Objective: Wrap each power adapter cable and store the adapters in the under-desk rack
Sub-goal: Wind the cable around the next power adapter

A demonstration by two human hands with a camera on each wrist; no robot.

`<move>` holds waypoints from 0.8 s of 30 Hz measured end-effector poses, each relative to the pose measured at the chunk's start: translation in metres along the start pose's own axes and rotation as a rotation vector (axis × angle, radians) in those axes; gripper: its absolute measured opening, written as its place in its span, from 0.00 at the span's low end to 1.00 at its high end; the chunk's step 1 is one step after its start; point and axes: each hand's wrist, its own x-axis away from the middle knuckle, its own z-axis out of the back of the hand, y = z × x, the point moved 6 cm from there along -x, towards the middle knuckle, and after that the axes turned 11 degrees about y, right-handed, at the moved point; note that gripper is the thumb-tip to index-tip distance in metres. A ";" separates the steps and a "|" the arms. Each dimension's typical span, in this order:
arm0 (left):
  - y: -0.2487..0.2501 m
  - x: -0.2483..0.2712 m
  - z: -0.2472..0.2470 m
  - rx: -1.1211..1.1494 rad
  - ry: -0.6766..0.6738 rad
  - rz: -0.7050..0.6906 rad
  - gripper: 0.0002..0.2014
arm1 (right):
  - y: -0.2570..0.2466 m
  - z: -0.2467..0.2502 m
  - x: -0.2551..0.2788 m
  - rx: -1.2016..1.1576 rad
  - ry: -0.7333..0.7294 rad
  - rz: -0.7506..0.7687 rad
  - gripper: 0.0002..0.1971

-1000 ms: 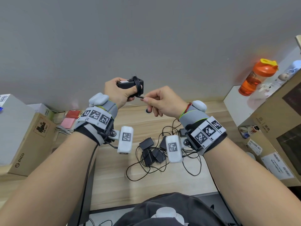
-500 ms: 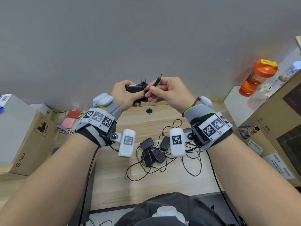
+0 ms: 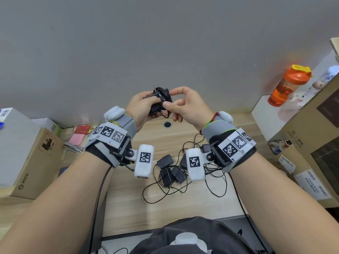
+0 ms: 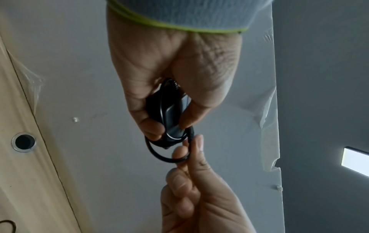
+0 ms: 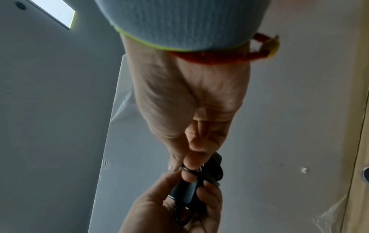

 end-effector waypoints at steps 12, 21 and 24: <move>0.002 0.010 -0.009 -0.067 0.038 -0.088 0.16 | 0.006 0.003 -0.002 0.016 0.076 -0.159 0.09; 0.008 0.022 -0.013 -0.315 0.003 -0.210 0.15 | 0.007 0.013 -0.003 -0.022 0.138 -0.139 0.09; 0.007 0.022 -0.014 -0.349 0.007 -0.215 0.14 | 0.007 0.019 -0.007 0.138 0.228 -0.012 0.10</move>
